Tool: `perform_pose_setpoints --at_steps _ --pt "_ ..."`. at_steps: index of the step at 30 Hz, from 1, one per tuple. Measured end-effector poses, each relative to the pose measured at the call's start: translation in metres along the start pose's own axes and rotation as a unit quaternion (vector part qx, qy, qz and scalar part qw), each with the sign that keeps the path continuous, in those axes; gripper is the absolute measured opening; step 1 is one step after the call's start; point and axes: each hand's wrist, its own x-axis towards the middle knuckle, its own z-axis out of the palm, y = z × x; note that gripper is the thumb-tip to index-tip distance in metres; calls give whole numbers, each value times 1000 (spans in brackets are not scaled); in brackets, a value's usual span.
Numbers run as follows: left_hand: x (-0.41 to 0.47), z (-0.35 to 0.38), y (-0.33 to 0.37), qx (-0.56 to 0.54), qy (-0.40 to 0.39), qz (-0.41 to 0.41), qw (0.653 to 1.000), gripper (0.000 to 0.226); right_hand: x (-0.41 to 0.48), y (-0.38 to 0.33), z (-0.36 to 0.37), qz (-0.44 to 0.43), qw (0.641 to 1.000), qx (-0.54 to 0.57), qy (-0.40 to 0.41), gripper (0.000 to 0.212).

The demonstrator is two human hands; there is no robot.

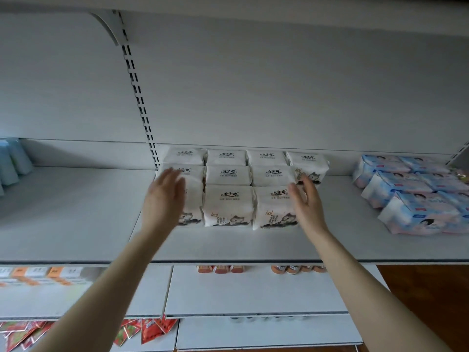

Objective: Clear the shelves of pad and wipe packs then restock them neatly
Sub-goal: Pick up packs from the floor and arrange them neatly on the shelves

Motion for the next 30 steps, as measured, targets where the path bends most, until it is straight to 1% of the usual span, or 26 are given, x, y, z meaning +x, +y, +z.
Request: perform_pose_setpoints --at_steps 2,3,5,6,7,9,10,11,16,17,26,28,30 --pt "19 -13 -13 -56 -36 -133 989 44 11 -2 -1 75 995 64 -12 57" --pt "26 -17 -17 -120 -66 -191 972 48 18 0 -2 99 992 82 -15 55" --pt "34 -19 -22 -263 -122 -282 915 49 28 4 0 145 982 120 -14 54" --pt "36 -18 -25 -300 -141 -309 891 51 33 8 2 163 977 138 -12 57" --pt "39 -15 -31 -314 -160 -321 879 57 36 11 4 179 973 146 -10 64" --pt "43 -9 -39 -322 -177 -329 870 66 42 21 6 205 964 170 -5 84" --pt "43 -8 -41 -325 -177 -333 867 68 45 26 7 211 960 184 -3 89" --pt "44 -7 -44 -326 -174 -335 867 69 45 27 9 209 959 193 -1 88" --pt "45 -8 -53 -323 -182 -332 867 83 42 21 13 208 956 205 10 79" --pt "46 -7 -54 -324 -180 -332 867 83 42 20 13 210 955 206 13 78" --pt "42 -7 -39 -339 -156 -328 868 60 36 5 9 210 957 200 26 46" --pt "38 -8 -36 -348 -145 -323 868 59 37 5 7 208 955 209 19 45" --pt "36 -8 -36 -357 -136 -325 865 58 39 10 4 212 956 205 18 56"
